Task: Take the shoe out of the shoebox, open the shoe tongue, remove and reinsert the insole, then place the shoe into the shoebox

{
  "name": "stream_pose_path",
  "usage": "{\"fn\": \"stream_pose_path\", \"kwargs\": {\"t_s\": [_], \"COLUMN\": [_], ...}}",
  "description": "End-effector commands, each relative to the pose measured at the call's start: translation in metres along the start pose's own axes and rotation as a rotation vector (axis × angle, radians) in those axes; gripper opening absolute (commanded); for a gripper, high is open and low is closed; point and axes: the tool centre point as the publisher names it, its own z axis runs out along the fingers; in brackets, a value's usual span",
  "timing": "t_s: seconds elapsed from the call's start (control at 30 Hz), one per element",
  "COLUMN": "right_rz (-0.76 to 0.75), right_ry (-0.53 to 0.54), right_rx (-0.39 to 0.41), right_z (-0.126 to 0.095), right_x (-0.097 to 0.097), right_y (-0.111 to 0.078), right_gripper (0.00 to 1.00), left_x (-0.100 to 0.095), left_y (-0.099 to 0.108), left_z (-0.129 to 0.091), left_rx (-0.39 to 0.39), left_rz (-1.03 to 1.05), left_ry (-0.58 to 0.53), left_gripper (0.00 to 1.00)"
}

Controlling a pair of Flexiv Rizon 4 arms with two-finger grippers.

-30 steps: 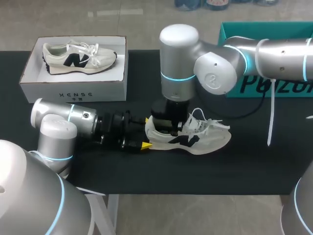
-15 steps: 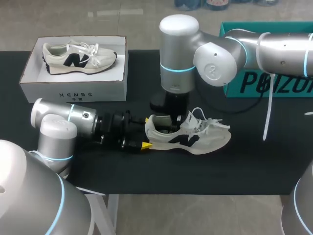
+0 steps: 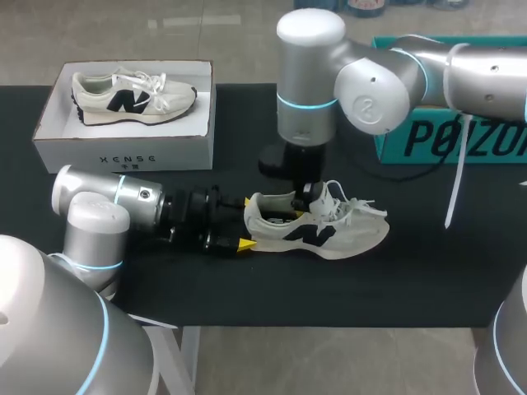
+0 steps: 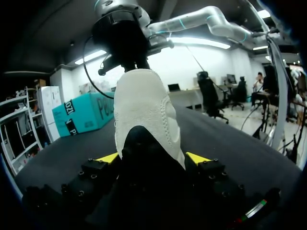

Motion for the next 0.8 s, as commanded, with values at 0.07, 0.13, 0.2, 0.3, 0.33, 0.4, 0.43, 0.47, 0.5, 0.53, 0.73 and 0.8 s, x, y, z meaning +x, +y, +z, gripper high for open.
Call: {"fn": "stream_pose_path", "kwargs": {"t_s": [0.07, 0.13, 0.2, 0.3, 0.33, 0.4, 0.43, 0.47, 0.5, 0.53, 0.73, 0.8], "right_rz": [-0.004, -0.006, -0.006, -0.006, -0.007, -0.008, -0.008, -0.008, -0.007, -0.006, 0.001, 0.002], "right_ry": [-0.008, -0.015, -0.021, -0.029, -0.033, -0.037, -0.039, -0.041, -0.042, -0.042, -0.04, -0.038], "right_rx": [0.001, 0.006, 0.007, 0.009, 0.009, 0.009, 0.008, 0.008, 0.008, 0.009, 0.011, 0.012], "right_z": [-0.001, 0.001, 0.003, 0.007, 0.008, 0.008, 0.008, 0.008, 0.009, 0.01, 0.015, 0.016], "right_x": [0.003, 0.003, 0.001, -0.002, -0.003, -0.005, -0.006, -0.007, -0.007, -0.009, -0.013, -0.015], "right_y": [0.001, 0.004, 0.006, 0.009, 0.009, 0.01, 0.01, 0.01, 0.01, 0.01, 0.007, 0.006], "right_gripper": [0.0, 0.0, 0.0, 0.0, 0.0, 0.0, 0.0, 0.0, 0.0, 0.0, 0.0, 0.0], "left_x": [0.001, 0.001, 0.001, 0.001, 0.001, 0.001, 0.001, 0.001, 0.001, 0.001, 0.001, 0.001], "left_y": [0.002, 0.002, 0.002, 0.002, 0.002, 0.002, 0.002, 0.002, 0.002, 0.002, 0.002, 0.002], "left_z": [0.001, 0.001, 0.001, 0.001, 0.001, 0.001, 0.001, 0.001, 0.001, 0.001, 0.001, 0.001], "left_rx": [-0.001, -0.001, -0.001, -0.001, -0.001, -0.001, -0.001, -0.001, -0.001, -0.001, -0.001, -0.001], "left_rz": [0.001, 0.001, 0.001, 0.001, 0.001, 0.001, 0.001, 0.001, 0.001, 0.001, 0.001, 0.001], "left_ry": [-0.002, -0.002, -0.002, -0.002, -0.002, -0.002, -0.002, -0.002, -0.002, -0.002, -0.002, -0.002], "left_gripper": [0.0, 0.0, 0.0, 0.0, 0.0, 0.0, 0.0, 0.0, 0.0, 0.0, 0.0, 0.0]}}
